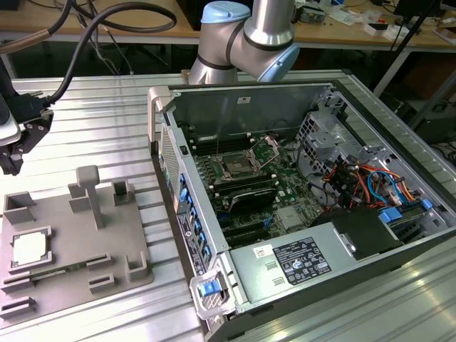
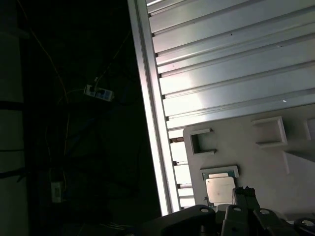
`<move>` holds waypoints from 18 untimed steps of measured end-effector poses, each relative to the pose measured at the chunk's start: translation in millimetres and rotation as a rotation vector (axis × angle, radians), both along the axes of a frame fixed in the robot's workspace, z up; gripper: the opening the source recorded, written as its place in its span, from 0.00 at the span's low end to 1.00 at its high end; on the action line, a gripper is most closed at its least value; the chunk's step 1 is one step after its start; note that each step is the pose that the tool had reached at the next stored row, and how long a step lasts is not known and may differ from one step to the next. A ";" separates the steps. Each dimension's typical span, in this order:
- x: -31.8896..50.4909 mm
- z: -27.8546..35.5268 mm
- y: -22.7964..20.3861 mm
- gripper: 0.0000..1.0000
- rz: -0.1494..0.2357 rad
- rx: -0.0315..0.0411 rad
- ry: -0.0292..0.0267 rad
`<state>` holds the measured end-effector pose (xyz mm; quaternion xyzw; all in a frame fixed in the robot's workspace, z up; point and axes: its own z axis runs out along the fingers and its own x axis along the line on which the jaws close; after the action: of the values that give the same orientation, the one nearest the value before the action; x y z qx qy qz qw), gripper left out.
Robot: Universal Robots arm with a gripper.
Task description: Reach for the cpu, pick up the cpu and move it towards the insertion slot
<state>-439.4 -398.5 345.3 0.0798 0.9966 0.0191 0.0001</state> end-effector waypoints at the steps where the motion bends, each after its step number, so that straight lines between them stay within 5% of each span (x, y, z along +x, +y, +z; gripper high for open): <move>1: -1.8 -0.6 0.0 0.11 0.000 0.0000 0.0000; 7: -10.6 -5.8 -1.1 0.11 0.024 0.0001 -0.0002; 14: -10.6 -8.1 -2.2 0.11 0.046 -0.0062 0.0000; 18: -10.6 -8.1 -2.4 0.24 0.046 -0.0062 -0.0001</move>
<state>-450.1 -400.9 337.2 0.0567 0.9983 0.0160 -0.0001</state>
